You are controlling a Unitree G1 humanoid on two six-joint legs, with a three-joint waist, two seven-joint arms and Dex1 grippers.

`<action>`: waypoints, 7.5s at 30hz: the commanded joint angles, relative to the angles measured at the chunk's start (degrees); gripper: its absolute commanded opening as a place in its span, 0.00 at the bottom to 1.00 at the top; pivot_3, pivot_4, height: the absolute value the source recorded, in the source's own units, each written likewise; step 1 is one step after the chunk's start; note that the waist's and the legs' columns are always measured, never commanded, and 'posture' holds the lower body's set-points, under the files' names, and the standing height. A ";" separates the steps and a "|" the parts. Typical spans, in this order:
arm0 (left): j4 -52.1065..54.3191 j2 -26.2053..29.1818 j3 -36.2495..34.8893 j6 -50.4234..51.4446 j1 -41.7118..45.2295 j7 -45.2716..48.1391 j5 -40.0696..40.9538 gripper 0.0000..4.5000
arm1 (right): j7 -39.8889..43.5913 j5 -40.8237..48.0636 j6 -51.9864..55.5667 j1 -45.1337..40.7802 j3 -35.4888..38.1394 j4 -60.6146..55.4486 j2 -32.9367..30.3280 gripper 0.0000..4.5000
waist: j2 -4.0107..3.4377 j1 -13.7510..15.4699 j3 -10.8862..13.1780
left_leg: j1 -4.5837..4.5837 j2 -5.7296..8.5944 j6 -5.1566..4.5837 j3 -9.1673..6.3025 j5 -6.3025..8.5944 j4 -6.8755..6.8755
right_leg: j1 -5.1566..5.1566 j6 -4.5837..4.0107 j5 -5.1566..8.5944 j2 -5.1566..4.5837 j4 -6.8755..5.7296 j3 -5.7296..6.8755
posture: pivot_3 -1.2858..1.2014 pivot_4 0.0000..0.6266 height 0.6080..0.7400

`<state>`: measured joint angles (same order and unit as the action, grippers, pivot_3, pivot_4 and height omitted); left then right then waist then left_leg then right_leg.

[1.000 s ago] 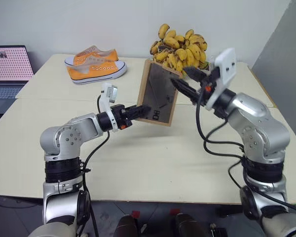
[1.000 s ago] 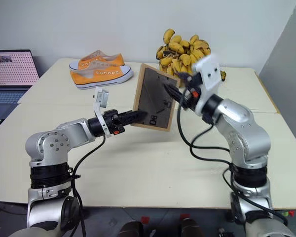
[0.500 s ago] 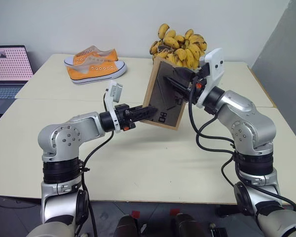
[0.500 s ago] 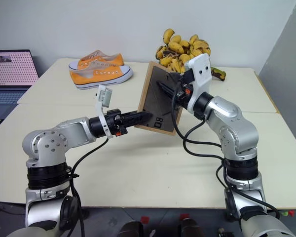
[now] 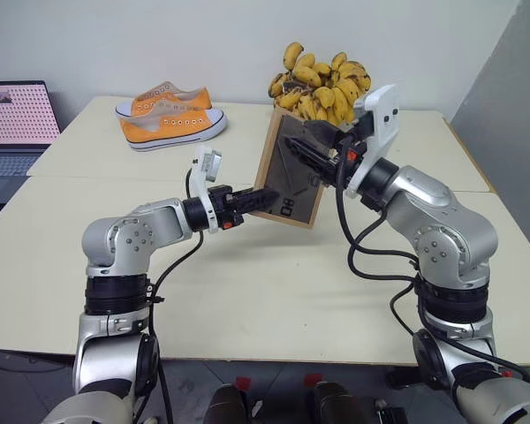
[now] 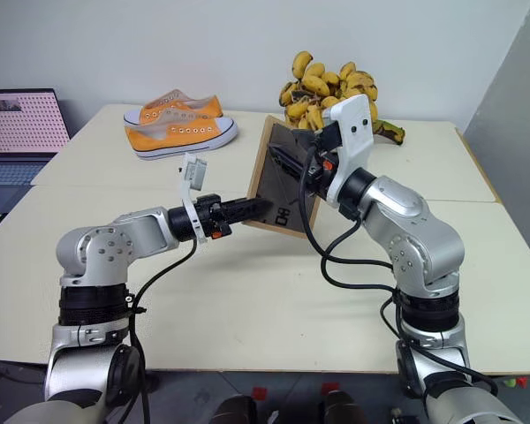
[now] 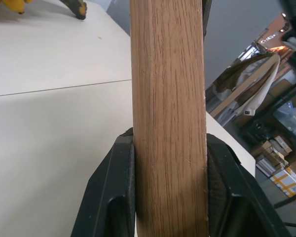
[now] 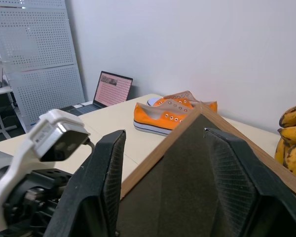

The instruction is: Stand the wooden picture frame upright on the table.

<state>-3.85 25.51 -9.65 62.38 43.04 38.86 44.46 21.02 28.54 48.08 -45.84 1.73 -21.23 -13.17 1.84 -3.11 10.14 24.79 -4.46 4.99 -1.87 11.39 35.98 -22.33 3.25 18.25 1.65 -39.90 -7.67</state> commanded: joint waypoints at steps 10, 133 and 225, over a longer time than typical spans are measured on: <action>5.33 0.21 -1.03 1.16 3.82 2.20 3.77 0.29 | 0.43 -1.05 -3.16 1.36 0.81 2.54 -2.95 0.59 | -0.01 -0.12 0.01 | 0.04 0.00 0.00 -0.03 0.00 -0.03 | -0.01 -0.03 0.02 0.00 0.02 0.03 | 0.52 0.24 1.00; 3.75 14.91 4.65 7.26 -1.33 -44.24 68.54 0.29 | -59.82 -92.38 -100.46 -13.20 -30.50 60.16 -28.98 0.31 | -0.36 0.79 0.46 | 0.04 0.95 0.50 -0.98 -0.44 0.05 | 0.33 -0.03 0.18 -0.85 -0.24 0.72 | 0.52 0.24 1.00; 40.73 24.76 -24.30 -15.43 -44.05 -13.62 26.16 0.74 | 26.30 -5.79 -20.71 27.92 -1.35 3.16 -22.04 0.71 | -0.70 0.58 0.68 | -0.29 0.71 0.31 -1.67 -0.33 -0.28 | 0.94 -0.44 0.63 -0.76 -0.10 1.66 | 0.52 0.24 1.00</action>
<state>37.50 49.82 -34.49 48.16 -2.29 25.51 70.97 48.52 19.26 23.98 -16.92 -2.81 -10.27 -34.51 1.14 -2.53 10.82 24.47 -3.78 5.30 -3.52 11.06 35.70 -21.39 2.85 18.89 0.91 -40.01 -6.02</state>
